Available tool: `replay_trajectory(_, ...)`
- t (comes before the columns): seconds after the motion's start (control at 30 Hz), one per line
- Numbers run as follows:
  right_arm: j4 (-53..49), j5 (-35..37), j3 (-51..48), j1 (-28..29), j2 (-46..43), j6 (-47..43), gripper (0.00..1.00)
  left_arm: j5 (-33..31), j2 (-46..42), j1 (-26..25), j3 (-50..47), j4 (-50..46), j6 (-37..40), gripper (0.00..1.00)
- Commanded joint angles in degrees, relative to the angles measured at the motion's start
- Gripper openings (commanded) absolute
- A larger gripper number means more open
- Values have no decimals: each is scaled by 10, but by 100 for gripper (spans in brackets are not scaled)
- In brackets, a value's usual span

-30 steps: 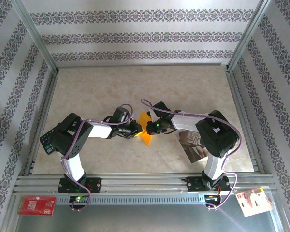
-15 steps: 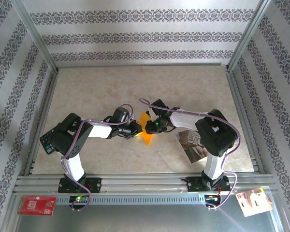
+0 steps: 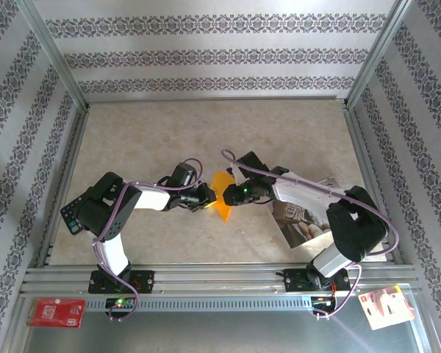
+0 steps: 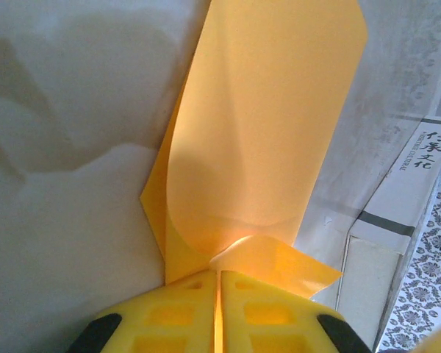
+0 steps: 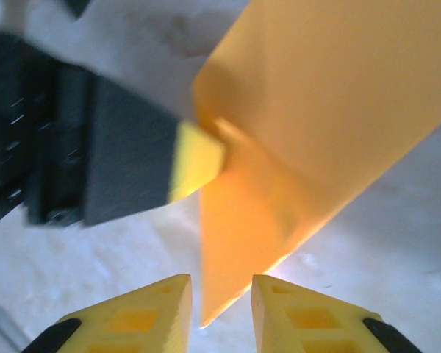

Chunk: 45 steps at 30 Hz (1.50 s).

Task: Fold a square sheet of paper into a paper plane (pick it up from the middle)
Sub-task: Third fold the triangle at the center of the table.

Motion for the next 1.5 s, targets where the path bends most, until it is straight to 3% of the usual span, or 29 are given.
replay_trajectory(0.0, 63, -35, -33, 34, -6, 57, 25, -48, 36, 2, -14, -99, 21, 9)
replay_trajectory(0.27, 126, -47, -43, 58, 50, 84, 19, -48, 41, 2, -6, -112, 27, 8)
replay_trajectory(0.93, 137, -46, -104, 28, 100, 68, 12, -46, 38, 2, -1, -122, 36, 8)
replay_trajectory(1.27, 136, -43, -123, 20, 93, 55, 8, 4, -30, 0, 37, -109, 20, 15)
replay_trajectory(1.47, 137, -55, -125, 10, 92, 37, 8, 24, -28, -4, 47, -97, 2, 14)
